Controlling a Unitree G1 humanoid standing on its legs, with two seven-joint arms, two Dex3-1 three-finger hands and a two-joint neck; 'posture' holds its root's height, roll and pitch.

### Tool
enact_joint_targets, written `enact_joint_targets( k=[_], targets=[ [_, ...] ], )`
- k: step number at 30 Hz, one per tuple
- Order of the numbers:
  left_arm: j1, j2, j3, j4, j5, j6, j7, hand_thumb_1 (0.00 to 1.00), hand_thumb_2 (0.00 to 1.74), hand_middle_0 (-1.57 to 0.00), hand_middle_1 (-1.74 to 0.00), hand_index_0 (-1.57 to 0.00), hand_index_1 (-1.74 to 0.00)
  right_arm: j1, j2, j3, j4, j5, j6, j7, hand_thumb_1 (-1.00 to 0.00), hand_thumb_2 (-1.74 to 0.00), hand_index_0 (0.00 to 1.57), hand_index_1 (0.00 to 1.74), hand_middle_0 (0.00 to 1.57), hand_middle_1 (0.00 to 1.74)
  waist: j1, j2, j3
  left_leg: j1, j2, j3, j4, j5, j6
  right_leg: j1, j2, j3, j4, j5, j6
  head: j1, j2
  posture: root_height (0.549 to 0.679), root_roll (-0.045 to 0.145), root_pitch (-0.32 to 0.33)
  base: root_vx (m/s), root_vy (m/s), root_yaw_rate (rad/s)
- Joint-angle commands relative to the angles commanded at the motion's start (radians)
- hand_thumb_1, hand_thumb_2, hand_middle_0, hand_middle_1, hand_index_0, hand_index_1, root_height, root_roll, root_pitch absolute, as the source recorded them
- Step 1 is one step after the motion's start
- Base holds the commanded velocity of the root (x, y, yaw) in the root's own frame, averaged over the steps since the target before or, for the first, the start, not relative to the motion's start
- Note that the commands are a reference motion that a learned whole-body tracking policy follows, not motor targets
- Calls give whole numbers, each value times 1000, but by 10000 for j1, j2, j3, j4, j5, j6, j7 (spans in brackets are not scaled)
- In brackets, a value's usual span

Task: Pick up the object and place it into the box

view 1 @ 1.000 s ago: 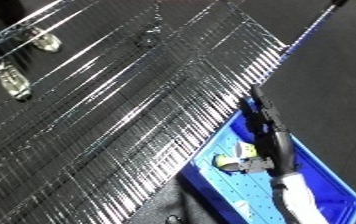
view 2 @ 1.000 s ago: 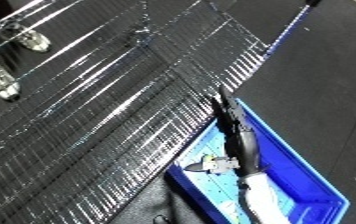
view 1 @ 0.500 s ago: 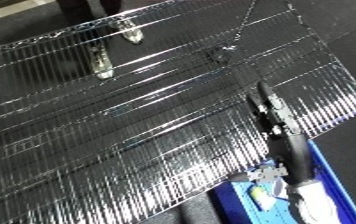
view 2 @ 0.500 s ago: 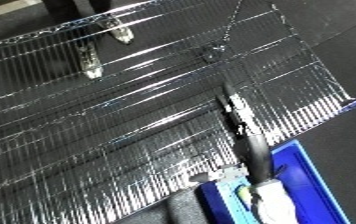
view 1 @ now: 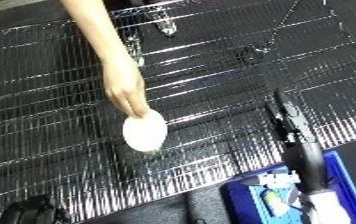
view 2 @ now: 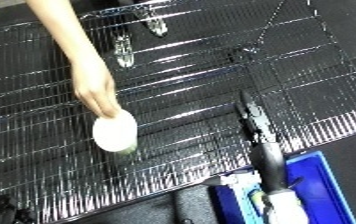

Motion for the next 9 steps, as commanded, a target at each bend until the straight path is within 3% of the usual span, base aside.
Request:
enact_joint_targets(
  k=[9],
  targets=[
    [167, 77, 26, -173, 43, 130, -29, 1000, 1740, -1570, -1740, -1570, -1740, 420, 88, 242, 131, -32, -133, 61, 0, 0, 0, 0, 0, 0, 51, -54, 26, -28, -44, -72, 120, -84, 48, -16, 5, -32, 237, -160, 24, -77, -248, 662, 42, -78, 35, -11, 29]
  ],
)
